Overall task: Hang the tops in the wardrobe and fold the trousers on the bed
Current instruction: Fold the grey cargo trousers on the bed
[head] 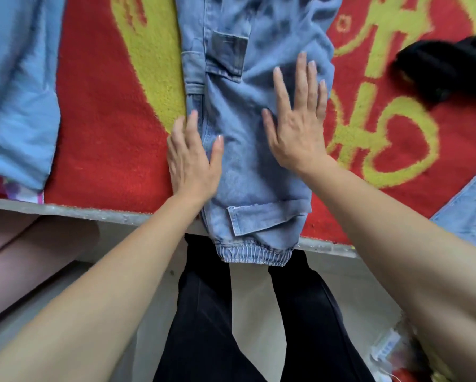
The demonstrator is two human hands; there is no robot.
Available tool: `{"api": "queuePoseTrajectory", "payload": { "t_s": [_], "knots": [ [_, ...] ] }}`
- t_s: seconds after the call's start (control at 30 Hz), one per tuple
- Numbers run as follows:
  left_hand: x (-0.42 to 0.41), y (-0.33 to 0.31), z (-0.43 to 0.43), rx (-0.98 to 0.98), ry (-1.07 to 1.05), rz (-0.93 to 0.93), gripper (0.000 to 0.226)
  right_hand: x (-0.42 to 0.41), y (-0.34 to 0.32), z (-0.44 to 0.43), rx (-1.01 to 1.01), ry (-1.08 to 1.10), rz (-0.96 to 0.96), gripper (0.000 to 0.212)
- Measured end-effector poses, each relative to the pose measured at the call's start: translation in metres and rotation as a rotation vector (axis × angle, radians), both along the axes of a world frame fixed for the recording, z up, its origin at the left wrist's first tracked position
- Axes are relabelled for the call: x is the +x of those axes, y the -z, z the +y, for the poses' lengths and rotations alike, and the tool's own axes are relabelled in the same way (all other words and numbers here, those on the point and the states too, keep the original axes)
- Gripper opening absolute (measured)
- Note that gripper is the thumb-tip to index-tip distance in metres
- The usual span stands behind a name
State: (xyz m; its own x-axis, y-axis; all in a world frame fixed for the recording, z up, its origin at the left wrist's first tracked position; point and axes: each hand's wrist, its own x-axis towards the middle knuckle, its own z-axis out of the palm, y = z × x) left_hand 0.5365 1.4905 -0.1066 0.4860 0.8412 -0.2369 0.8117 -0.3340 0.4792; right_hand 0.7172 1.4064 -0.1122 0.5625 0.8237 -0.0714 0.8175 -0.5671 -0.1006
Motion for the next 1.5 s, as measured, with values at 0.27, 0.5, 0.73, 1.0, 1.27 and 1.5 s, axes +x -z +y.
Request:
{"api": "queuePoseTrajectory", "payload": {
  "t_s": [0.27,0.5,0.73,1.0,1.27,1.5],
  "knots": [
    [0.075,0.014,0.1,0.021,0.459,0.313,0.061,0.057,0.014,0.046,-0.35,-0.055,0.147,0.065],
    [0.088,0.003,0.117,-0.073,0.542,0.391,0.066,0.065,0.005,0.052,-0.414,-0.07,0.224,0.067],
    [0.101,-0.008,0.123,-0.185,0.529,0.531,0.066,0.084,-0.009,0.056,-0.439,-0.148,0.326,0.069],
    [0.113,-0.022,0.135,-0.326,0.561,0.665,0.07,0.102,-0.023,0.06,-0.449,-0.199,0.434,0.064],
    [0.158,-0.045,0.193,-0.228,0.613,0.506,0.033,0.148,-0.038,0.127,0.017,0.296,0.454,0.045],
    [0.235,-0.021,0.286,0.035,0.427,0.254,0.083,0.197,-0.045,0.229,0.476,0.392,0.385,0.026]
  ]
}}
